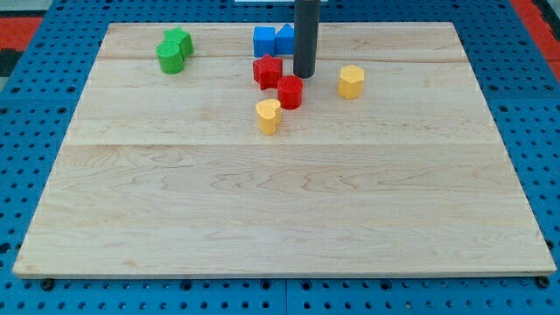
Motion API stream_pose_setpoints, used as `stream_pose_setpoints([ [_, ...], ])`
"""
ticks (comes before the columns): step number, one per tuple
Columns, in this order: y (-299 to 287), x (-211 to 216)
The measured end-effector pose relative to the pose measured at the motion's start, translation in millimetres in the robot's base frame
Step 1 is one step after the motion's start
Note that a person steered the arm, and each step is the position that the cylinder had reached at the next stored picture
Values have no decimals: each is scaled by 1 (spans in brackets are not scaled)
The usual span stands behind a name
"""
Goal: Place red star to the top right of yellow hexagon
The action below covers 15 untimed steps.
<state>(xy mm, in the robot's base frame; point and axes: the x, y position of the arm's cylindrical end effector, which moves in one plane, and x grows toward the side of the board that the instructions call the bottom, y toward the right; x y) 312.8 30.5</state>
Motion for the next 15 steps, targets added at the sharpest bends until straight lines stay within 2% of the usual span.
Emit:
stream_pose_setpoints([
  [1,-38,41],
  [2,-74,56],
  [3,-89,12],
  [4,-73,-8],
  [5,-19,12],
  [6,-18,19],
  [7,-11,3],
  [9,49,-31],
  [11,69,-6],
  [13,126,-4],
  [14,134,24],
  [15,152,2],
])
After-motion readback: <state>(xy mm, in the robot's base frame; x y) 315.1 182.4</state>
